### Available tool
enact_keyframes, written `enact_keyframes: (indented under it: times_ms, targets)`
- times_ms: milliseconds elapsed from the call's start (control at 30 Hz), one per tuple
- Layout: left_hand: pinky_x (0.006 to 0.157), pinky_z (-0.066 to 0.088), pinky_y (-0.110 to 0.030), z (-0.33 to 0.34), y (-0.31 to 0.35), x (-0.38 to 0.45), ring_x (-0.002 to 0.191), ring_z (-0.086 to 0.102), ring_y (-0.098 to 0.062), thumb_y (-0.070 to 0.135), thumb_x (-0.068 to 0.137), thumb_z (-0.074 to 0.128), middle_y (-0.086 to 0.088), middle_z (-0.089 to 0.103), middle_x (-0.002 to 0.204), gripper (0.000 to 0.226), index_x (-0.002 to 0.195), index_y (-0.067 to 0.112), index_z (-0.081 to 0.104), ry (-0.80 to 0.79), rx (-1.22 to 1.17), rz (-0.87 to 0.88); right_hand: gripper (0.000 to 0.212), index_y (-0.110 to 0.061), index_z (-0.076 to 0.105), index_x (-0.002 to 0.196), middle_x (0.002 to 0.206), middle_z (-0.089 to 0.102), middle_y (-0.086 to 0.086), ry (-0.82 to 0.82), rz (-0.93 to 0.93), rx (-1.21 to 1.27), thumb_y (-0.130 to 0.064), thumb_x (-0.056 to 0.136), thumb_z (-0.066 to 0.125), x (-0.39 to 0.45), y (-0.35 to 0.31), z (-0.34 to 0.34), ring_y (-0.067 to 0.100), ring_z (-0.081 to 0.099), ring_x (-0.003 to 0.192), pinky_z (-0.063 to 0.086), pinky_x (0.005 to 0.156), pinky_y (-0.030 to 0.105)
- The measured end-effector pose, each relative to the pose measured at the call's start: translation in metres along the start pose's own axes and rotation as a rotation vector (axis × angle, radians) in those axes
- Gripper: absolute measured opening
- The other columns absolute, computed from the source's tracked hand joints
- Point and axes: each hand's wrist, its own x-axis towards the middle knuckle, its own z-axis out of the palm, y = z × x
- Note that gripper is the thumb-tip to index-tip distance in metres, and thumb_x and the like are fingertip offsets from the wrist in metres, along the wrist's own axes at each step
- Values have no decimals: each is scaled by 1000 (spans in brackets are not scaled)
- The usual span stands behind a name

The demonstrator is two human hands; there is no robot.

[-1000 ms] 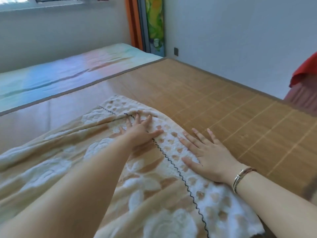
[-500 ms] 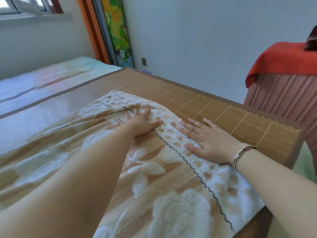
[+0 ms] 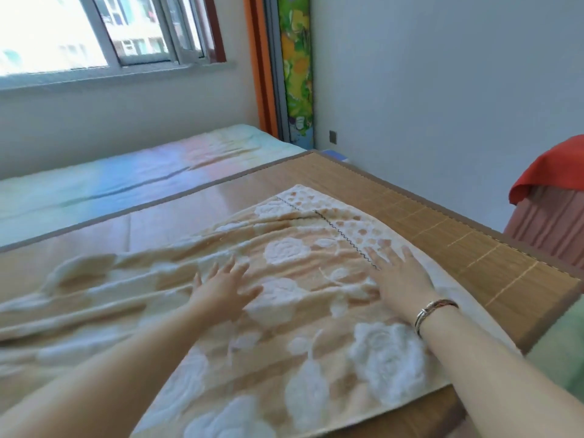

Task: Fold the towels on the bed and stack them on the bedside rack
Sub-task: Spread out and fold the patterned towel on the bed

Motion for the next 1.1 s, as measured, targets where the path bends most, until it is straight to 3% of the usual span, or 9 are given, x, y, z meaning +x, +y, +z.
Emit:
enact_keyframes:
  times_ms: [100, 200, 367, 500, 633, 867, 967, 1100]
  targets:
    - [118, 9, -53, -10, -70, -72, 148, 4, -25, 64, 90, 42, 4, 7, 161, 70, 150, 36, 21, -4, -36, -138, 61, -27, 10, 153, 161, -4, 3, 119, -150, 112, -19, 97, 33, -13, -85, -46, 27, -6, 148, 0, 119, 49]
    - [116, 17, -53, -20, -144, -157, 147, 10, -26, 60, 90, 44, 4, 11, 161, 66, 148, 34, 26, -16, -59, -284, 55, -26, 13, 152, 161, -1, 4, 146, -341, 158, -25, 100, 32, -36, -189, -91, 27, 0, 148, 3, 118, 48]
    - [112, 25, -54, -26, -259, -284, 141, 28, -23, 53, 85, 45, 10, 29, 155, 48, 133, 52, 38, -36, -140, -485, 51, -22, 28, 148, 160, 12, 5, 209, -618, 237, -37, 100, 34, -88, -341, -148, 24, 4, 148, 9, 119, 46]
    - [115, 21, -52, -22, -334, -359, 146, 19, -21, 41, 93, 47, 7, 22, 158, 49, 141, 36, 39, -27, -269, -608, 43, -23, 42, 140, 150, 35, 3, 231, -720, 338, -33, 97, 39, -122, -442, -184, 24, 24, 142, 21, 115, 40]
    - [118, 14, -52, -11, -395, -398, 148, 13, -21, 39, 95, 48, 7, 21, 158, 49, 143, 36, 37, 15, -397, -641, 38, -21, 53, 128, 137, 48, 4, 204, -741, 333, -18, 91, 44, -129, -518, -203, 25, 42, 126, 32, 103, 36]
    - [118, -1, -53, 16, -450, -387, 149, -3, -22, 38, 94, 50, 9, 13, 160, 56, 146, 38, 30, 72, -534, -577, 36, -19, 54, 120, 126, 51, 1, 213, -699, 245, -3, 90, 43, -91, -589, -199, 21, 37, 131, 38, 103, 39]
    - [116, -13, -52, 29, -450, -370, 147, -16, -20, 47, 93, 49, 14, -3, 160, 64, 149, 43, 18, 42, -544, -514, 39, -18, 51, 121, 139, 41, 2, 261, -666, 204, -1, 87, 43, -68, -597, -195, 24, 33, 135, 36, 105, 40]
    - [111, -22, -50, 45, -454, -351, 142, -30, -18, 64, 89, 42, 17, -23, 156, 76, 148, 50, -3, -32, -459, -494, 51, -15, 37, 141, 152, 30, 5, 295, -564, 131, -2, 91, 41, -42, -604, -190, 24, 26, 141, 31, 110, 43]
